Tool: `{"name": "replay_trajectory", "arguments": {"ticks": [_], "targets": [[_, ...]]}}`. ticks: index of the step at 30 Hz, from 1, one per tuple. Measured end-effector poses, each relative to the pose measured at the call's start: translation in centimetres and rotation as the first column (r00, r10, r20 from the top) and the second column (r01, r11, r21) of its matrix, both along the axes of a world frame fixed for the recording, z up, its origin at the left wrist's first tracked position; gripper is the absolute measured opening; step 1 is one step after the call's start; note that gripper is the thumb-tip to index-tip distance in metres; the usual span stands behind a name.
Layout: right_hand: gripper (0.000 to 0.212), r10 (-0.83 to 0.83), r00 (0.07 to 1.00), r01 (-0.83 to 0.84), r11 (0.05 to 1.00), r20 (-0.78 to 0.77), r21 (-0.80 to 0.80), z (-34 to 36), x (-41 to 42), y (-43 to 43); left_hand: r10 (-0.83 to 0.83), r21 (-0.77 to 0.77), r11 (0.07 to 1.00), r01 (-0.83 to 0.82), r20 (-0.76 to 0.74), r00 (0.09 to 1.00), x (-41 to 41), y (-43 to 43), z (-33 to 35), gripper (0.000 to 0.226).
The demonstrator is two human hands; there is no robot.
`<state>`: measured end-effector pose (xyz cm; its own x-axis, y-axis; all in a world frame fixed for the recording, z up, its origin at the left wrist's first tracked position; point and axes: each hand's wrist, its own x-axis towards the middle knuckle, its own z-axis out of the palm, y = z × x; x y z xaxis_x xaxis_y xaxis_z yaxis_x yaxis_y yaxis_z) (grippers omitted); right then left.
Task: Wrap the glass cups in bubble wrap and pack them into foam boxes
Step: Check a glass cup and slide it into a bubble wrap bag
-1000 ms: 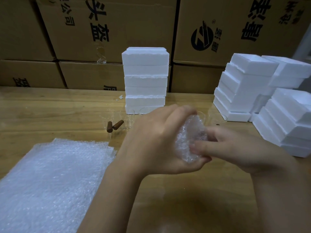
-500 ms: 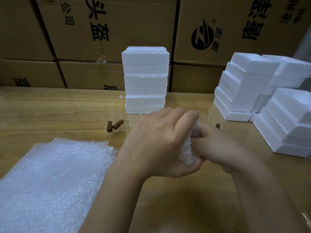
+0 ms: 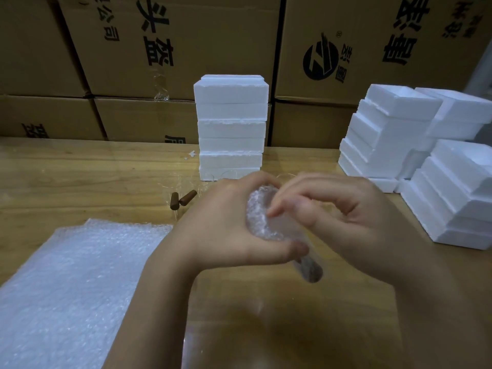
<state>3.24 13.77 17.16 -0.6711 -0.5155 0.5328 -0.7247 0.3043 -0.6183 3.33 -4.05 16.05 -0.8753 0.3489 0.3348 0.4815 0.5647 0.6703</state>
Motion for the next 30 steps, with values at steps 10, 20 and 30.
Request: {"name": "replay_trajectory", "arguments": {"ticks": [10, 20, 30], "targets": [[0.029, 0.132, 0.991, -0.129, 0.979, -0.011, 0.156, -0.7, 0.5, -2.2, -0.120, 0.100, 0.988, 0.115, 0.041, 0.992, 0.1, -0.4, 0.4, 0.057], [0.026, 0.099, 0.993, -0.093, 0.991, -0.069, 0.094, -0.1, 0.6, -1.7, -0.156, 0.103, 0.984, 0.148, 0.066, 0.986, 0.1, -0.8, 0.3, 0.049], [0.031, 0.104, 0.983, -0.080, 0.984, -0.148, 0.158, -0.2, 1.0, -2.2, -0.232, 0.161, 0.963, 0.218, 0.069, 0.970, 0.3, -0.5, 0.6, 0.036]]}}
